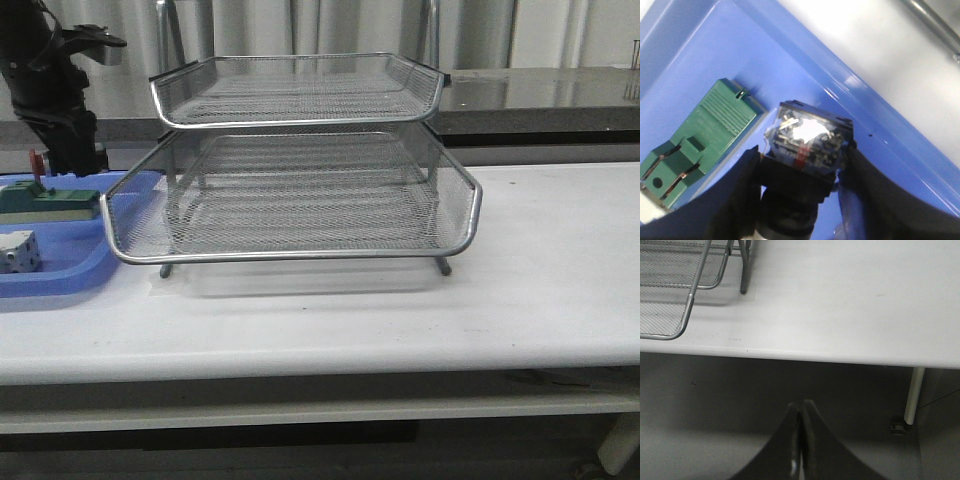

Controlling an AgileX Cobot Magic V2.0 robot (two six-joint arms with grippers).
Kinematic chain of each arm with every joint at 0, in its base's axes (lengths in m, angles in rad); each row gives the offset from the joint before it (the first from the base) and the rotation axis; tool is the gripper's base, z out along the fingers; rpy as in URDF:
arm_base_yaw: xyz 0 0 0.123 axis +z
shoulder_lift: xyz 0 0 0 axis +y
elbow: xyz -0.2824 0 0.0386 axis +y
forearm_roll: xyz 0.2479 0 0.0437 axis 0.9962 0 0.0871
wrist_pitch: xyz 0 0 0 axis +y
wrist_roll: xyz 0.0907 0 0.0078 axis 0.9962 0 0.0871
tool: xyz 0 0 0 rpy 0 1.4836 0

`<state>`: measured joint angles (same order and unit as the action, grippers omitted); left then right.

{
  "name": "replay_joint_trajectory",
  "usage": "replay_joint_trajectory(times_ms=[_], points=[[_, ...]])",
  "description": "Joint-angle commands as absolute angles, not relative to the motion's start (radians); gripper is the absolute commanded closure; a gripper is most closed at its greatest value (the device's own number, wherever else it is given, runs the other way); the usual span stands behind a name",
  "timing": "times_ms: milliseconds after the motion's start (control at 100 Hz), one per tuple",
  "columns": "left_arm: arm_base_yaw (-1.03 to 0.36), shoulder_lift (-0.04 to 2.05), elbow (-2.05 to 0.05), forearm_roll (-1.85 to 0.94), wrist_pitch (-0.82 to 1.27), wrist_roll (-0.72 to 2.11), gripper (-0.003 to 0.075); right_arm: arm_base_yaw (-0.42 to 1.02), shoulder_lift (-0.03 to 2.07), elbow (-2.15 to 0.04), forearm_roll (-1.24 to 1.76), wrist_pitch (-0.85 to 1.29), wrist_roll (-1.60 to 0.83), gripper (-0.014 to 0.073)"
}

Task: Place button on rack with both arms
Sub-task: 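Grasp and lift the red-capped button with the left gripper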

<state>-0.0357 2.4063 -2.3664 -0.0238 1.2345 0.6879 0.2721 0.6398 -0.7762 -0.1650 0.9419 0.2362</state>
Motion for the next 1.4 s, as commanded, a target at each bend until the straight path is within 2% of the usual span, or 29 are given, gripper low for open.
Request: replay_joint_trajectory(times_ms=[0, 440, 1000, 1220, 1390], points=[[-0.039, 2.307, -2.403, -0.043, 1.270, 0.644, 0.0734, 0.268, 0.639, -0.800, -0.189, 0.888, 0.239, 0.0662], [-0.070, 2.142, -2.361, -0.038, 1.270, 0.546, 0.0734, 0.268, 0.639, -0.800, -0.189, 0.888, 0.239, 0.0662], [-0.125, 1.739, -1.961, -0.020, 1.270, 0.520, 0.0734, 0.268, 0.639, -0.800, -0.189, 0.888, 0.239, 0.0662], [-0.193, 1.583, -1.800, -0.053, 1.270, 0.518, 0.0734, 0.268, 0.639, -0.800, -0.189, 0.888, 0.239, 0.0662], [-0.276, 1.538, -1.733, -0.080, 1.270, 0.518, 0.0734, 0.268, 0.639, -0.800, -0.189, 0.888, 0.239, 0.0662]])
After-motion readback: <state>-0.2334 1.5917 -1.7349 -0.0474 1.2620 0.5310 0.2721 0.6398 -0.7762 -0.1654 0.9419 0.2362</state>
